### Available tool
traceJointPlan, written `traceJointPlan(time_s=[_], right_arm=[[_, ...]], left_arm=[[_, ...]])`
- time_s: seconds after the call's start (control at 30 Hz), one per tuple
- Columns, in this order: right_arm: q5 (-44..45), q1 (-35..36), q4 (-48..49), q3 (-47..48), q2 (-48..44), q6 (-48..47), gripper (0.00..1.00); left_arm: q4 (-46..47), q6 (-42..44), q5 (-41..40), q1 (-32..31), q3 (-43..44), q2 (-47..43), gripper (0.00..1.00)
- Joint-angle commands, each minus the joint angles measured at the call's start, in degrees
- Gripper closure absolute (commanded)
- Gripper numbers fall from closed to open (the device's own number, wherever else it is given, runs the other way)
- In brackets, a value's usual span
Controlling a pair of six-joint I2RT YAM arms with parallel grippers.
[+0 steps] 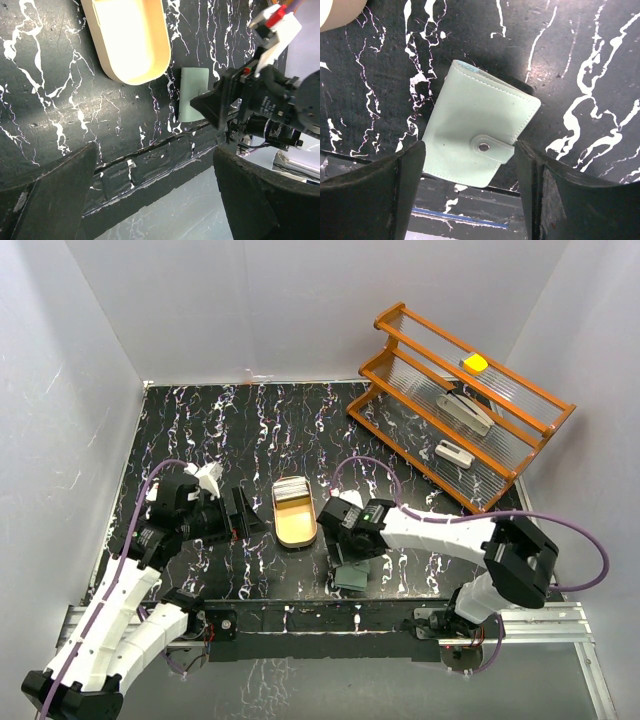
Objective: Put the credit cards into the card holder
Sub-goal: Move the card holder to the center of the board, then open the card holder at the center of the board.
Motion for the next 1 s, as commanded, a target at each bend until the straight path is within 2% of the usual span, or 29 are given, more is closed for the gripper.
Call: traceJointPlan(time_s=[0.0,0.07,0.23,0.4,0.63,0.77,0.97], right_arm=[[3.70,0.26,-3.39,2.52,-4.74,3.35,0.35],[4.54,0.26,-3.65,1.87,-5.96,4.89,0.44],[4.84,0.26,-2.18,0.16,-6.55,7.06,0.56],[3.08,0.25,0.13,-1.82,-4.63,9.70,0.59],[3.58,0.25,3.89,-6.90,-1.39,11.15,0.61],[2.18,0.31,6.41,-8.38,0.11,9.69,0.68],[4.26,0.31,4.20,-7.87,-0.48,9.28,0.77]], left_arm=[[-0.60,-1.19,0.14,-0.23,-0.48,-1.12,0.01],[0.79,-2.42,0.77,-0.24,-1.39,-1.88,0.01],[0.03,-1.10,1.32,-0.23,-1.01,-1.28,0.01],[-1.48,-0.48,-0.90,-0.23,-0.88,-0.48,0.01],[3.01,-0.44,3.09,-0.23,-4.83,-3.14,0.01],[7.04,-3.38,3.44,-0.23,-7.01,-6.54,0.01],[11.48,-9.08,4.03,-0.22,-9.81,-8.67,0.01]])
